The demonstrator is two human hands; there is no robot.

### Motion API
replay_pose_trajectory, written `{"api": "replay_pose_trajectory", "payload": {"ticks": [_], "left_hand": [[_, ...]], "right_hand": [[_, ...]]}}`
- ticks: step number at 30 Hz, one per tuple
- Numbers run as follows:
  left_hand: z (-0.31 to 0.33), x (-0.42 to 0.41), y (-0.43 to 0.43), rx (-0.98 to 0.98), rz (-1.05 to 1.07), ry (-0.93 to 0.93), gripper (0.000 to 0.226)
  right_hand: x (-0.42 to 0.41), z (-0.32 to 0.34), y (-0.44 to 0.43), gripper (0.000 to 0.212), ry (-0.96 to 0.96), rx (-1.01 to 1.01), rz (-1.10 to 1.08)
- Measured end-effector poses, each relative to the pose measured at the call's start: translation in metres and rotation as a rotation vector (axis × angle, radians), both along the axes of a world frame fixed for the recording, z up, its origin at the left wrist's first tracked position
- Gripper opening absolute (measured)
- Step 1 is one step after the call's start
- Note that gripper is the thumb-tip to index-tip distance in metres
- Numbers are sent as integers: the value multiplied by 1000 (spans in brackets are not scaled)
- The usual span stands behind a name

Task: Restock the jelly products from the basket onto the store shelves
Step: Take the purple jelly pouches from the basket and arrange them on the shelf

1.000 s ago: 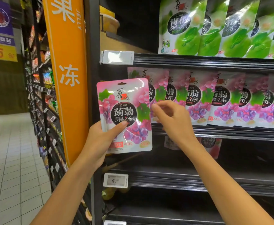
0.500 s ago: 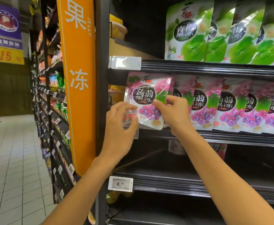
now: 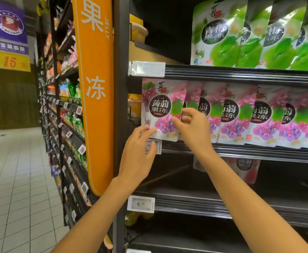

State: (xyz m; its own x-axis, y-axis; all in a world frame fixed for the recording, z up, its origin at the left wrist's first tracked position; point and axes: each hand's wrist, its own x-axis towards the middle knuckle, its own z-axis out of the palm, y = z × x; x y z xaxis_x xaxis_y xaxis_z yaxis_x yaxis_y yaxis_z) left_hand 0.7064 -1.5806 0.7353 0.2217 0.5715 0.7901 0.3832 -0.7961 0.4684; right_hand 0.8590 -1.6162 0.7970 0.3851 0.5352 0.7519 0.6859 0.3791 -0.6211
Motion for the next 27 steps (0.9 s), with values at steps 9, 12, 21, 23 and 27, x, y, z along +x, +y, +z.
{"api": "replay_pose_trajectory", "payload": {"ticks": [9,12,21,23,27], "left_hand": [[-1,3,2,53,133,76,42],[-1,4,4,56,196,112,43],[0,7,0,64,254,173,43],[3,9,-3,66,272,173,41],[6,11,-9,61,218,119,38]], "right_hand": [[5,-14,-8,13,-124,-98,-319],[1,-10,-1,12,-102,-116,-329],[10,-19,0,17,-62,-101,-315],[12,-20,-2,18,-59,-94,-299],[19,-19,-11,31,37,-59,-345]]}}
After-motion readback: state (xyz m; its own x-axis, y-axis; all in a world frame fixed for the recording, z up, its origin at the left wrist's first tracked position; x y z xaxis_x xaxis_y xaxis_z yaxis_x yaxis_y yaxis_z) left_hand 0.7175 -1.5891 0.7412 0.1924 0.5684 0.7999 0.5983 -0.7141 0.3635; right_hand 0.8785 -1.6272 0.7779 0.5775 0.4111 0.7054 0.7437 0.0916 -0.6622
